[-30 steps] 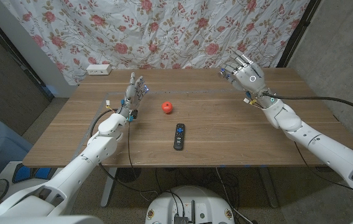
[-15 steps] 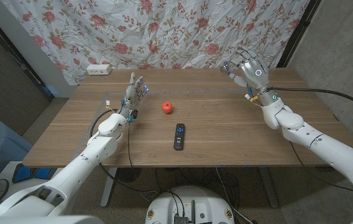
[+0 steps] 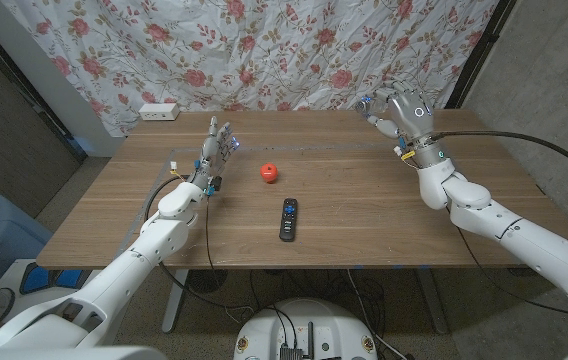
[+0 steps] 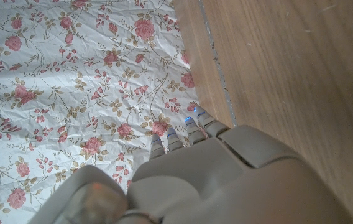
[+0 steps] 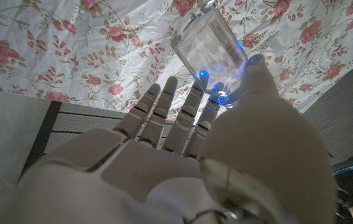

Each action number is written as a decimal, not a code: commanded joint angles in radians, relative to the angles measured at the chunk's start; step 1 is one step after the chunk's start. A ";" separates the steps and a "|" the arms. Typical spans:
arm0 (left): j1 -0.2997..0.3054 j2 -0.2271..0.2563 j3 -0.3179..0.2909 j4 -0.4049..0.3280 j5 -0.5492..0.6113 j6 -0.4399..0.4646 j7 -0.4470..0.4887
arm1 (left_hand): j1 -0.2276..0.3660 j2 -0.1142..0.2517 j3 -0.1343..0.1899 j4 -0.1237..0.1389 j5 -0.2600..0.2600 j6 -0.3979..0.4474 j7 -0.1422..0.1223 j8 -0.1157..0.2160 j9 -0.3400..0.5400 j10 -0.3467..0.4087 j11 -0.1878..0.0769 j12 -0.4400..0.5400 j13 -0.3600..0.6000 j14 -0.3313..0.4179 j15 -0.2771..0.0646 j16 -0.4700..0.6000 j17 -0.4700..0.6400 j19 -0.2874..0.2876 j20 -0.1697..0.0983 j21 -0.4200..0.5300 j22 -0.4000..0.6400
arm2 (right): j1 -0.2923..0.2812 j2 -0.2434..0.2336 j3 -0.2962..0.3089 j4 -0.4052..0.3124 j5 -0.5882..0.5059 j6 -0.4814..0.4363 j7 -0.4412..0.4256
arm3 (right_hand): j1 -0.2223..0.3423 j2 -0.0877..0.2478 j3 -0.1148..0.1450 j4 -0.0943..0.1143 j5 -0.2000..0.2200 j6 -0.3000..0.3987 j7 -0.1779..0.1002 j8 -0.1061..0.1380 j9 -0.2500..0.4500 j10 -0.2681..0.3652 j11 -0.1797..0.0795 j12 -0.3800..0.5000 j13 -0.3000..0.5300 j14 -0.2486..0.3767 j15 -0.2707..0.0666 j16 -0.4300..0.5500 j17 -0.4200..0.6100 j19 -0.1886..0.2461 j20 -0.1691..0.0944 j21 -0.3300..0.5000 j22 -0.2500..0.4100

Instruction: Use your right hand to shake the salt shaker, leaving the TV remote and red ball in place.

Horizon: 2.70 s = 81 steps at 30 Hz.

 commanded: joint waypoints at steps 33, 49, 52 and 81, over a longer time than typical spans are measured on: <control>0.000 0.000 0.000 -0.001 0.000 0.000 0.000 | 0.000 0.101 0.001 0.008 0.006 0.000 -0.006 0.004 0.006 0.001 -0.004 0.008 0.004 0.000 -0.104 0.005 0.006 0.010 -0.023 0.004 0.005 | -0.139 0.075 0.137 -0.196 0.450 -0.080 0.416 | -0.027 0.109 -0.003 0.014 0.003 -0.006 -0.003 -0.007 -0.001 -0.004 0.000 0.002 0.007 -0.005 -0.135 -0.010 0.000 -0.001 -0.029 0.004 0.003; 0.000 0.000 0.000 -0.001 0.000 0.000 0.000 | 0.000 0.101 0.001 0.008 0.006 0.001 -0.007 0.005 0.006 0.001 -0.005 0.007 0.004 0.001 -0.105 0.005 0.006 0.011 -0.023 0.005 0.005 | -0.148 0.119 0.121 -0.174 0.512 -0.088 0.426 | -0.052 0.112 -0.008 0.017 0.002 -0.016 -0.004 -0.016 -0.006 -0.018 0.000 -0.004 0.005 -0.012 -0.140 -0.014 0.000 -0.006 -0.030 0.002 0.004; 0.000 0.000 0.000 -0.001 0.000 0.000 0.000 | 0.000 0.101 0.001 0.008 0.006 0.000 -0.007 0.004 0.006 0.001 -0.005 0.007 0.004 0.001 -0.105 0.005 0.006 0.010 -0.023 0.005 0.005 | -0.151 0.124 0.120 -0.175 0.522 -0.097 0.428 | -0.060 0.113 -0.010 0.019 0.002 -0.017 -0.003 -0.017 -0.007 -0.019 0.000 -0.004 0.005 -0.012 -0.137 -0.015 0.000 -0.007 -0.031 0.002 0.004; -0.001 -0.001 0.000 0.000 0.000 0.000 0.000 | 0.000 0.101 0.001 0.008 0.006 0.000 -0.006 0.004 0.006 0.001 -0.006 0.008 0.004 0.001 -0.105 0.005 0.006 0.010 -0.023 0.004 0.005 | -0.191 0.154 0.084 -0.146 0.554 -0.068 0.395 | -0.092 0.111 -0.017 0.015 0.000 -0.014 -0.003 -0.026 -0.013 -0.018 -0.001 -0.005 -0.002 -0.025 -0.140 -0.016 0.003 -0.024 -0.031 -0.004 0.003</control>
